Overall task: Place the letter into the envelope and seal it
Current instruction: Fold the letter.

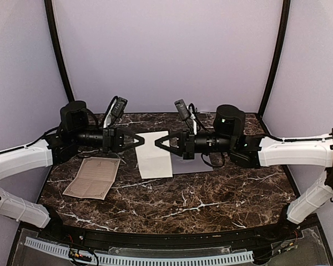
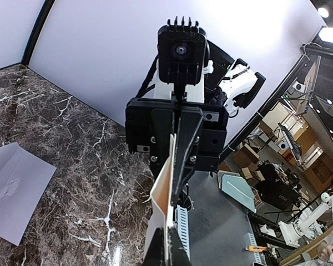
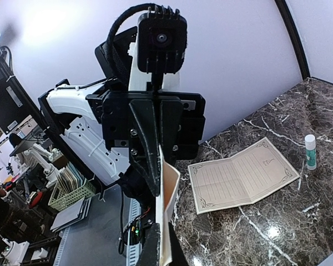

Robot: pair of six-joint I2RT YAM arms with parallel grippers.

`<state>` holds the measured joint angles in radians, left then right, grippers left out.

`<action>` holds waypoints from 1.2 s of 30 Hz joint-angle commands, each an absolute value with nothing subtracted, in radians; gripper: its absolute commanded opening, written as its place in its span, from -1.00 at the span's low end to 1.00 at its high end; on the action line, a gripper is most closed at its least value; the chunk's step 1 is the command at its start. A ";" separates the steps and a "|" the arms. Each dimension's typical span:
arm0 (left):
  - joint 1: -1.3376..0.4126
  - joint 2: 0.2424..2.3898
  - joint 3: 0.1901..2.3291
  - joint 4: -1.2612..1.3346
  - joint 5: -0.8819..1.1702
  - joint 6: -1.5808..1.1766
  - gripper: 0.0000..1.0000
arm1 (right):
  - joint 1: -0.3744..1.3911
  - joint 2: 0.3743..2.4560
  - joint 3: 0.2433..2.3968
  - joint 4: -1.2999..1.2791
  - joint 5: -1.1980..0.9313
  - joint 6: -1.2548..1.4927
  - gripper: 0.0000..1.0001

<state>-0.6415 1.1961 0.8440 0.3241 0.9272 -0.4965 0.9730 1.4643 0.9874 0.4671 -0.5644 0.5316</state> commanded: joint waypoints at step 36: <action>-0.673 1.173 0.728 0.421 0.974 -0.563 -1.00 | 0.971 1.406 0.955 0.543 -0.409 0.553 -1.00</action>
